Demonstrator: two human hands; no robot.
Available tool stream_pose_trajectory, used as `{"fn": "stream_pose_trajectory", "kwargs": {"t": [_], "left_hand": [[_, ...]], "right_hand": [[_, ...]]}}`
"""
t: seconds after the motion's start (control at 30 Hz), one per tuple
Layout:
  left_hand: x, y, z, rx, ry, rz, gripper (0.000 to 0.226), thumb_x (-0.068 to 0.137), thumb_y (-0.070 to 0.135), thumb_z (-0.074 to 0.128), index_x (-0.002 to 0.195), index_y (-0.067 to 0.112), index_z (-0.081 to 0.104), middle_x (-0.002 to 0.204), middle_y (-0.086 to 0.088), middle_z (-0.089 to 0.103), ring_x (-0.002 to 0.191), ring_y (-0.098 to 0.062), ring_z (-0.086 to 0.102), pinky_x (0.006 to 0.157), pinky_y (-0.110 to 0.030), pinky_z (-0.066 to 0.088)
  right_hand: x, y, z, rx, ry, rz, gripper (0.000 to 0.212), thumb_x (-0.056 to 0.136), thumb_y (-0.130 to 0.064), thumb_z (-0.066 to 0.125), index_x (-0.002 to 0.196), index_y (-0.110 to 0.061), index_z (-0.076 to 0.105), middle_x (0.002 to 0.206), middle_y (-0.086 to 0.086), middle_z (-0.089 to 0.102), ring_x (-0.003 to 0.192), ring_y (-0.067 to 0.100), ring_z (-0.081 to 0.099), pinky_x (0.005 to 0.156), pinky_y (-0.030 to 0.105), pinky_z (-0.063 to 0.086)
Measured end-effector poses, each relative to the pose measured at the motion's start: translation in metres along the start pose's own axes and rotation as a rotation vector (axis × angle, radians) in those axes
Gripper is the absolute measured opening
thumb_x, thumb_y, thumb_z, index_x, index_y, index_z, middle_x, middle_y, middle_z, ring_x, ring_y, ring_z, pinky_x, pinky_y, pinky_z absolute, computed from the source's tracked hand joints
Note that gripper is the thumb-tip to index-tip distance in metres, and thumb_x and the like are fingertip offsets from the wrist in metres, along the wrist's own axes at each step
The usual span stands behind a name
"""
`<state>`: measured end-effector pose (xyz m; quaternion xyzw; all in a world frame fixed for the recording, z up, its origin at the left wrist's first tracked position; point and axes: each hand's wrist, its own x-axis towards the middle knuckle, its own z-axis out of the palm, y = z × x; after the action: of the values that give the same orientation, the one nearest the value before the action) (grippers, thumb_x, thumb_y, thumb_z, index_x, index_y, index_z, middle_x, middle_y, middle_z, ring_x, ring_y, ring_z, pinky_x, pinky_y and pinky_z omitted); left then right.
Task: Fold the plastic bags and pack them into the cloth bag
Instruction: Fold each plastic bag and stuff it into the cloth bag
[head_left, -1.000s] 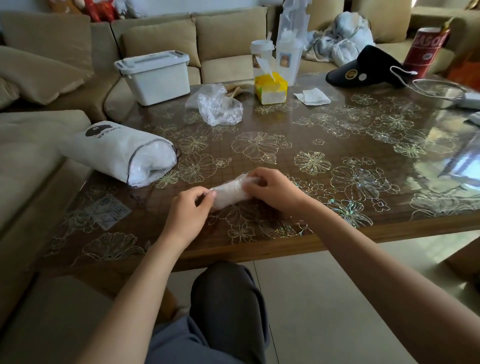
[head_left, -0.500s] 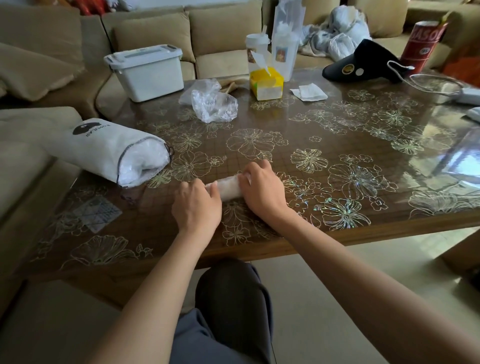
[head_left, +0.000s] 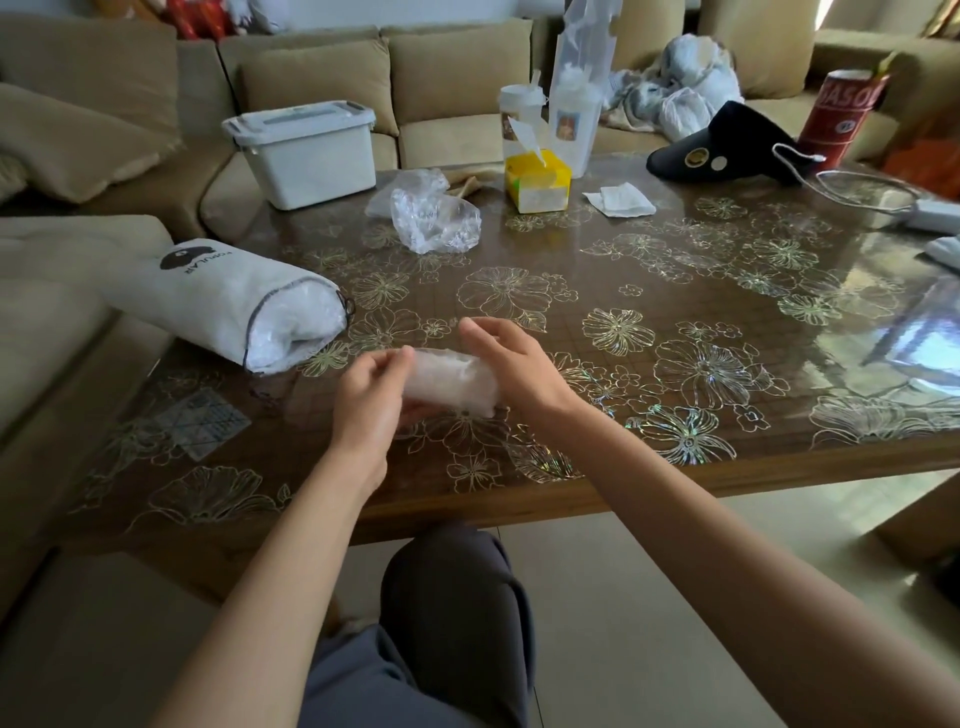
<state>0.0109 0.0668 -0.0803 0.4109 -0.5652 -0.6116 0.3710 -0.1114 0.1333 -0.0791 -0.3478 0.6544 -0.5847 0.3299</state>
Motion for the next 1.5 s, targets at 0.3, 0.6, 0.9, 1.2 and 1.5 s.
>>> {"fn": "stream_pose_trajectory", "kwargs": {"t": [0.3,0.6,0.9,1.2,1.5], "left_hand": [[-0.004,0.005,-0.015,0.109,0.068,0.145,0.015,0.094,0.029,0.054,0.092,0.015,0.060,0.088,0.005,0.064,0.078,-0.002,0.060,0.064,-0.011,0.050],[0.000,0.002,-0.041,0.164,0.316,0.265,0.007,0.097,0.022,0.047,0.101,0.016,0.050,0.103,-0.002,0.059,0.091,-0.013,0.061,0.064,-0.018,0.053],[0.045,-0.033,-0.071,0.944,0.407,0.500,0.039,0.092,0.002,0.048,0.131,0.006,0.050,0.155,-0.017,0.018,0.143,-0.034,0.012,0.113,-0.054,0.022],[0.064,-0.032,-0.079,0.830,0.428,0.563,0.050,0.094,-0.005,0.040,0.143,-0.004,0.030,0.155,-0.014,0.017,0.143,-0.028,0.016,0.115,-0.032,0.014],[0.061,-0.032,-0.081,0.681,0.430,0.586,0.050,0.094,-0.007,0.037,0.143,-0.001,0.030,0.153,-0.011,0.024,0.134,-0.008,0.018,0.111,-0.021,0.015]], "right_hand": [[-0.008,-0.008,-0.002,-0.036,-0.279,0.025,0.034,0.095,-0.038,0.050,0.089,-0.006,0.062,0.066,0.000,0.059,0.053,0.008,0.054,0.051,0.018,0.042],[0.020,-0.009,0.008,-0.174,-0.378,-0.013,0.006,0.084,-0.007,0.067,0.089,-0.008,0.064,0.080,0.005,0.065,0.067,0.013,0.061,0.064,0.024,0.052],[0.052,-0.013,0.074,0.217,-0.205,0.164,0.011,0.085,-0.003,0.065,0.079,-0.006,0.057,0.079,0.013,0.062,0.068,0.019,0.062,0.065,0.030,0.053],[0.095,-0.005,0.144,0.194,-0.118,0.171,0.027,0.080,-0.001,0.071,0.065,-0.011,0.051,0.064,0.008,0.056,0.059,0.020,0.057,0.055,0.029,0.053],[0.103,-0.018,0.177,-0.572,-0.024,0.009,0.021,0.081,-0.029,0.063,0.080,-0.012,0.050,0.082,0.004,0.051,0.078,0.022,0.051,0.068,0.026,0.039]]}}
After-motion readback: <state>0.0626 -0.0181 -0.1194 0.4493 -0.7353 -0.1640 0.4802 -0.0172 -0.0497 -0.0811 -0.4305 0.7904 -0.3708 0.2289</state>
